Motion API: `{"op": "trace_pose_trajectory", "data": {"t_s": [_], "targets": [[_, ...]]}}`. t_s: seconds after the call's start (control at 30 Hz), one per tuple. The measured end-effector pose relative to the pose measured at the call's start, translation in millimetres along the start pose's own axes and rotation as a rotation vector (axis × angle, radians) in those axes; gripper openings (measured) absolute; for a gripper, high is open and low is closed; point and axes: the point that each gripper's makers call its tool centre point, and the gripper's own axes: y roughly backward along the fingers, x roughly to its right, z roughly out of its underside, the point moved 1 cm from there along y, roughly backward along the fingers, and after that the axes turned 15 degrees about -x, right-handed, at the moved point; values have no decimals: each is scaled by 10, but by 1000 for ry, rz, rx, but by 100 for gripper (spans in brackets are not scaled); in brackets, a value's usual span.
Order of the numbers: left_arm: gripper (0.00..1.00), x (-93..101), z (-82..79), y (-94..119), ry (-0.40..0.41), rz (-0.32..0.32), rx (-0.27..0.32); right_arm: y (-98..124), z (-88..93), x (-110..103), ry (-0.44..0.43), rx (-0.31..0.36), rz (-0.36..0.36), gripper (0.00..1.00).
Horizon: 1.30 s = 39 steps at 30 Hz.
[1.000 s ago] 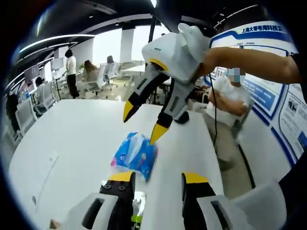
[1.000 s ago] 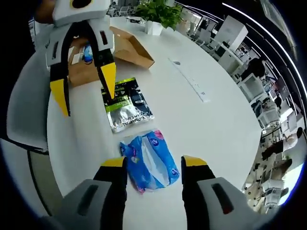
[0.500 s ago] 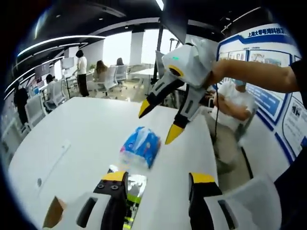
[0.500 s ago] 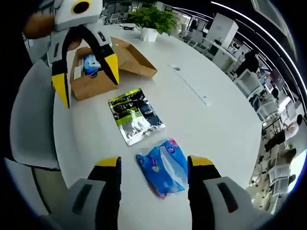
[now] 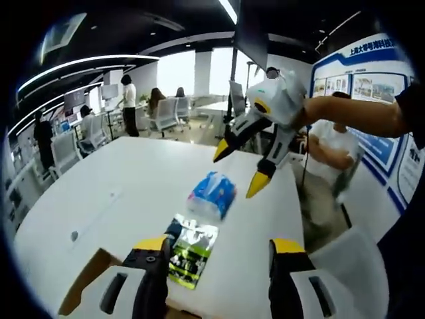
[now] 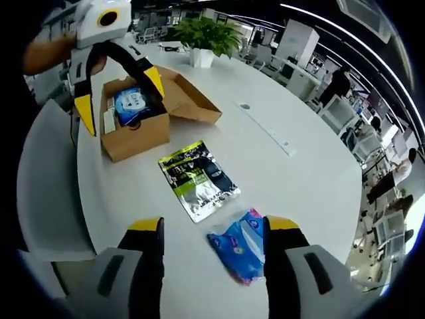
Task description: Operate the shoe box by opening the lid, removing the specified soft item, and placing it in the target area until the item is outside and the box remains undamaged.
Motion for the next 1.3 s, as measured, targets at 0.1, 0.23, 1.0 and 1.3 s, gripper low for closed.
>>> {"op": "trace_pose_trajectory", "data": {"t_s": [0.1,0.23,1.0,1.3], "targets": [[63,-36,71,115,9,-22,9,5,-65,-79,2,-1,0,58],[63,-170,190,293,13,-82,42,4,-161,-206,-7,6,-10,59],[66,-454,1044,1078,167,-238,71,-196,-759,-712,39,62,-81,59],[67,-556,1406,1353,239,-306,75,-254,-1006,-887,36,96,-118,57]]}}
